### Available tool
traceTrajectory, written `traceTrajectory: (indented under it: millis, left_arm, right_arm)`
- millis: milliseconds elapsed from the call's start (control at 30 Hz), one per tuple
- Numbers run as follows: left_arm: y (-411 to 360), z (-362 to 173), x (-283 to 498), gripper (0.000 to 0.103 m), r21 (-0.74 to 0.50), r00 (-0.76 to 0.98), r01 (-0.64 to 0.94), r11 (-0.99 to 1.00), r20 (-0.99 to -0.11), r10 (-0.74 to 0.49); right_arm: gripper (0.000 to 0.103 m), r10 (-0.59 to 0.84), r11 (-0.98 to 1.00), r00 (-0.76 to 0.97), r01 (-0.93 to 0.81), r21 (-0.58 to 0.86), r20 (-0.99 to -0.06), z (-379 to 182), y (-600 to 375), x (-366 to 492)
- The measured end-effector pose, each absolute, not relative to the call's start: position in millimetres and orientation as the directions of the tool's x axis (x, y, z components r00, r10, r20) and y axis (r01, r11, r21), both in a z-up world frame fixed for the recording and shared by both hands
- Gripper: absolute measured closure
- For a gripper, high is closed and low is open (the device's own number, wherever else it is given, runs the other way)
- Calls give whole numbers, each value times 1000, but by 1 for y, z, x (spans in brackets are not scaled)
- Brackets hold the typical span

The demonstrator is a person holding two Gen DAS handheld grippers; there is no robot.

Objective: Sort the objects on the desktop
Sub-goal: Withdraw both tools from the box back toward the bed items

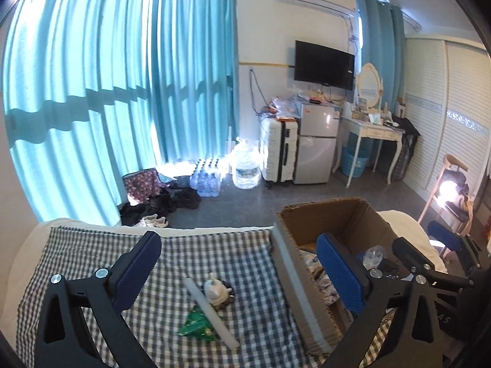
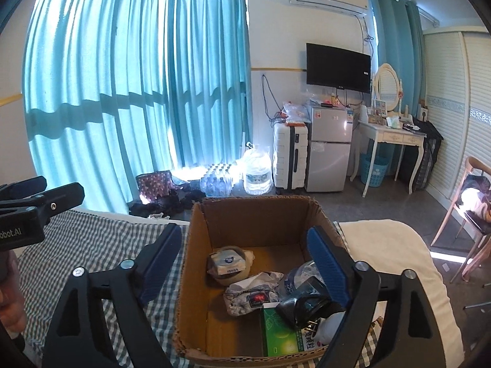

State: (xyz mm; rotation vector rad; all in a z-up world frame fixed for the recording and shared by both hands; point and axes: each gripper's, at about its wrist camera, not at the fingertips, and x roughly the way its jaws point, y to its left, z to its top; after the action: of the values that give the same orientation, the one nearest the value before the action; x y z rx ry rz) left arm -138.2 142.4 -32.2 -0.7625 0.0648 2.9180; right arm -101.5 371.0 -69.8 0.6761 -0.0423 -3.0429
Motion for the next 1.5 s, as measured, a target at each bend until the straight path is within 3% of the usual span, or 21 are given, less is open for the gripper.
traceTrajectory:
  millis: [167, 533, 1033, 1500]
  left_arm:
    - [118, -23, -129, 0, 18, -877, -101, -995, -474, 81]
    - [78, -21, -115, 0, 38, -889, -38, -999, -457, 16]
    - [24, -51, -121, 0, 36, -887, 19, -999, -460, -34]
    - [19, -99, -154, 0, 100, -841, -23, -995, -540, -35]
  right_arm:
    - [0, -68, -997, -911, 50, 53, -408, -62, 359, -95]
    - [0, -89, -995, -882, 103, -4, -463, -63, 313, -96]
    - [0, -161, -985, -895, 170, 14, -415, -70, 275, -100]
    - [0, -245, -967, -833, 248, 61, -497, -111, 238, -130]
